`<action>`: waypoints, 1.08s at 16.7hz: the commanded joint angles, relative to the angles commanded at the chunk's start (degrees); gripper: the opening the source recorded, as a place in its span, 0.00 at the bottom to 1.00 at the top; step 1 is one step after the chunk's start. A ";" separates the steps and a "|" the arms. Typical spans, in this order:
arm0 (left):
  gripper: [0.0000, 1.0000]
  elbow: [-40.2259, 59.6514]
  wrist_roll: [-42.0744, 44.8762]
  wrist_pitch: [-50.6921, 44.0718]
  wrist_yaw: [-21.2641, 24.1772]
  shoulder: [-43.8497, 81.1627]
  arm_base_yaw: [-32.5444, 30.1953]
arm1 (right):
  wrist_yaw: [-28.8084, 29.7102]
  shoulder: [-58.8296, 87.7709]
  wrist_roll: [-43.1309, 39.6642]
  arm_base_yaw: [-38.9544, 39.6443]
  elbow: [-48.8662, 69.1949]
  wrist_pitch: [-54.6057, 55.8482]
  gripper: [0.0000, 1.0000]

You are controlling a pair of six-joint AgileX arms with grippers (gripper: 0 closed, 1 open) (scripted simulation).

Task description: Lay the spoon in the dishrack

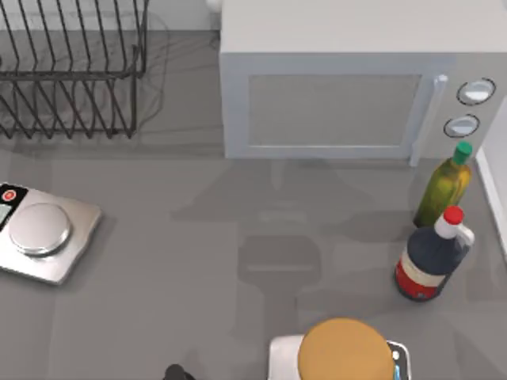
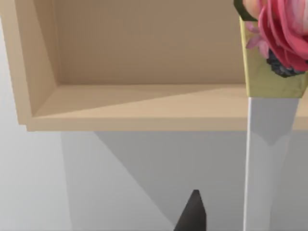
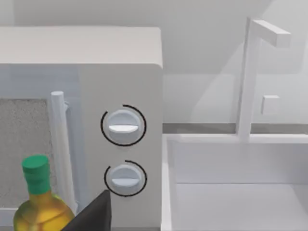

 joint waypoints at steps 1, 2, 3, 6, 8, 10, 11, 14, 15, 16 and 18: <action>0.00 -0.96 0.03 4.78 -0.46 3.46 -0.44 | 0.00 0.00 0.00 0.00 0.00 0.00 1.00; 0.00 -1.92 0.04 9.27 -0.92 6.69 -0.87 | 0.00 0.00 0.00 0.00 0.00 0.00 1.00; 0.00 -2.86 0.03 13.33 -1.35 9.66 -1.30 | 0.00 0.00 0.00 0.00 0.00 0.00 1.00; 0.00 -5.35 -0.08 21.97 -2.40 16.39 -2.40 | 0.00 0.00 0.00 0.00 0.00 0.00 1.00; 0.00 -6.32 -0.14 24.65 -2.75 18.50 -2.84 | 0.00 0.00 0.00 0.00 0.00 0.00 1.00; 0.00 -6.50 -0.16 25.09 -2.81 18.84 -2.92 | 0.00 0.00 0.00 0.00 0.00 0.00 1.00; 0.00 -6.50 -0.16 25.09 -2.81 18.84 -2.92 | 0.00 0.00 0.00 0.00 0.00 0.00 1.00; 0.08 -6.50 -0.16 25.09 -2.81 18.84 -2.92 | 0.00 0.00 0.00 0.00 0.00 0.00 1.00; 0.15 -6.50 -0.16 25.09 -2.81 18.84 -2.92 | 0.00 0.00 0.00 0.00 0.00 0.00 1.00; 0.23 -6.50 -0.16 25.09 -2.81 18.84 -2.92 | 0.00 0.00 0.00 0.00 0.00 0.00 1.00; 0.38 -6.50 -0.16 25.09 -2.81 18.84 -2.92 | 0.00 0.00 0.00 0.00 0.00 0.00 1.00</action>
